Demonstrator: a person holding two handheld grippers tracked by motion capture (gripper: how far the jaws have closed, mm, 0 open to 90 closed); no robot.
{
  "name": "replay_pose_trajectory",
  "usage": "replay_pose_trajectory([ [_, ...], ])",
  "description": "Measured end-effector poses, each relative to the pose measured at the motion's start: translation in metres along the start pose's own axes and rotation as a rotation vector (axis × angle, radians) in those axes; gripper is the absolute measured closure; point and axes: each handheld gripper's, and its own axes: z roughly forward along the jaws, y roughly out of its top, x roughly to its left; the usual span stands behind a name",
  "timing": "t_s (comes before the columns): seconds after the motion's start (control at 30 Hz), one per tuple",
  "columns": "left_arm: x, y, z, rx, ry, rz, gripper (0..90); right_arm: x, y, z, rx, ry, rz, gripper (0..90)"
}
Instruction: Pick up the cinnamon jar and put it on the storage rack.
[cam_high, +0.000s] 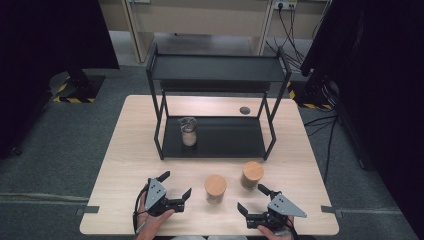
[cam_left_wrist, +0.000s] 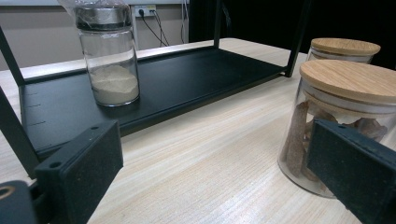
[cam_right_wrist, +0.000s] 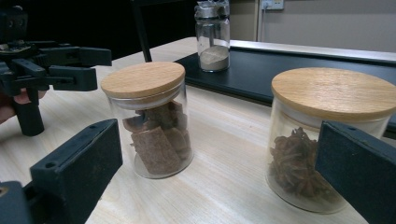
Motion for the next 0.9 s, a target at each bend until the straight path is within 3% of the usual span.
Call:
replay_pose_trajectory([
  [0.9,0.001,0.000,0.000,0.003,-0.001,-0.006,3.3,0.017,-0.001,0.016,0.026,0.064,-0.028,1.8],
])
